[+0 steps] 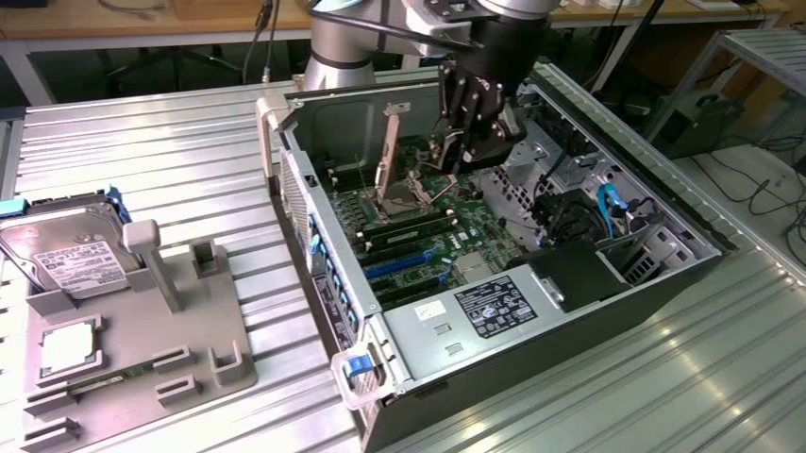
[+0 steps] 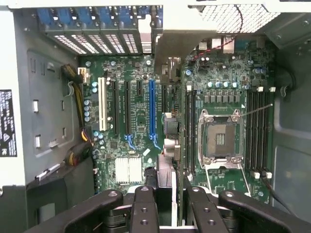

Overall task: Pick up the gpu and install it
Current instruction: 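Insert the gpu into the slot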

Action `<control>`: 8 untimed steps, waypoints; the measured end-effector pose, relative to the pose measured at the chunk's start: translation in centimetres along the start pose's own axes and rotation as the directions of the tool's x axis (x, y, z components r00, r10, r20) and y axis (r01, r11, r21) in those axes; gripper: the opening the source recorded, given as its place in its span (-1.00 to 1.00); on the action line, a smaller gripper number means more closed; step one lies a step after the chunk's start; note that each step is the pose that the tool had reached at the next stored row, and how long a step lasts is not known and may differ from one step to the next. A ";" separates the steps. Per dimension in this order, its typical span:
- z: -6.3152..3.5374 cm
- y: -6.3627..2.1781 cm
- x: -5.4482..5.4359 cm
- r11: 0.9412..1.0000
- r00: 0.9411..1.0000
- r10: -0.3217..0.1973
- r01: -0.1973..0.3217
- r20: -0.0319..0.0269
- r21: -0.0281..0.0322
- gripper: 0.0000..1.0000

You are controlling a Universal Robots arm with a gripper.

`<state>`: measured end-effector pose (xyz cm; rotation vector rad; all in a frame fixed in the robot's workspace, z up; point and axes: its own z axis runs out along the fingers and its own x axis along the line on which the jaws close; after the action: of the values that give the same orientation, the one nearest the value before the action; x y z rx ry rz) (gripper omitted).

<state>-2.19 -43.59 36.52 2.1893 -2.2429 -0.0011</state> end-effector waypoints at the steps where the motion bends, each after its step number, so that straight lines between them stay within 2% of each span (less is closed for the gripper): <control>1: 0.18 0.17 0.0 1.000 1.000 0.001 -0.001 -0.001 0.000 -0.44; 5: 0.73 0.74 0.0 1.000 1.000 0.000 0.000 -0.009 0.000 -0.44; 8: 1.15 1.07 -0.2 1.000 1.000 -0.001 0.001 -0.008 0.008 -0.44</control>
<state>-3.25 -43.37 35.37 2.1905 -2.2411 0.0171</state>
